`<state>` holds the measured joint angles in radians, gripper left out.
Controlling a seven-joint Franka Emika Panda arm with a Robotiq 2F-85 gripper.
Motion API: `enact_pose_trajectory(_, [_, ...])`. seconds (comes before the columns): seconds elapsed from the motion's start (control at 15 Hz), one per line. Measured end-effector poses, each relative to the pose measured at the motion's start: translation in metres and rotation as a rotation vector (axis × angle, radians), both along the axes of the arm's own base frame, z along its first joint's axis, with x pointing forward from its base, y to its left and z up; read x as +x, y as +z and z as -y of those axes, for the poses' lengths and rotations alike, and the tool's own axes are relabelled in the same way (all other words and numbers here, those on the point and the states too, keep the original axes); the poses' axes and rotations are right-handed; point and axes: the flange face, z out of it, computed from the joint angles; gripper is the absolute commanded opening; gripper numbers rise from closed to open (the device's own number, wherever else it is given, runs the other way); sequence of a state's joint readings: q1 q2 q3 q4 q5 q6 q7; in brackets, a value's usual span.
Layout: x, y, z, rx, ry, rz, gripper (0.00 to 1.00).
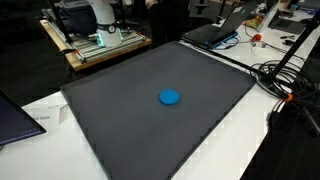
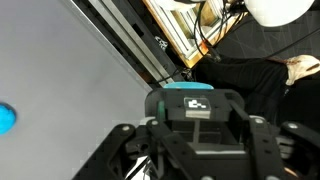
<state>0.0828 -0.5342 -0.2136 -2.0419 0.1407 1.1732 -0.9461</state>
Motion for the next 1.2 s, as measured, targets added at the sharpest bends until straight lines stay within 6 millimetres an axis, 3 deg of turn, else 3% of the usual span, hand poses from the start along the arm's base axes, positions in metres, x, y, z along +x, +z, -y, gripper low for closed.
enact_pose_trajectory(0.2, [0.0005,0.0002,0.0054,0.004,-0.006,-0.004,0.65])
enact_pose_trajectory(0.33, [0.0006,0.0001,0.0069,0.004,-0.009,-0.004,0.91])
enact_pose_trajectory(0.4, [0.0006,0.0001,0.0072,0.004,-0.010,-0.004,0.98])
enact_pose_trajectory(0.53, [0.0009,0.0002,0.0074,0.004,-0.011,-0.004,1.00])
enact_pose_trajectory(0.93, [0.0027,-0.0003,0.0080,0.003,-0.012,-0.007,0.97])
enact_pose_trajectory(1.2, [0.0042,-0.0001,0.0081,0.002,-0.013,-0.007,0.61])
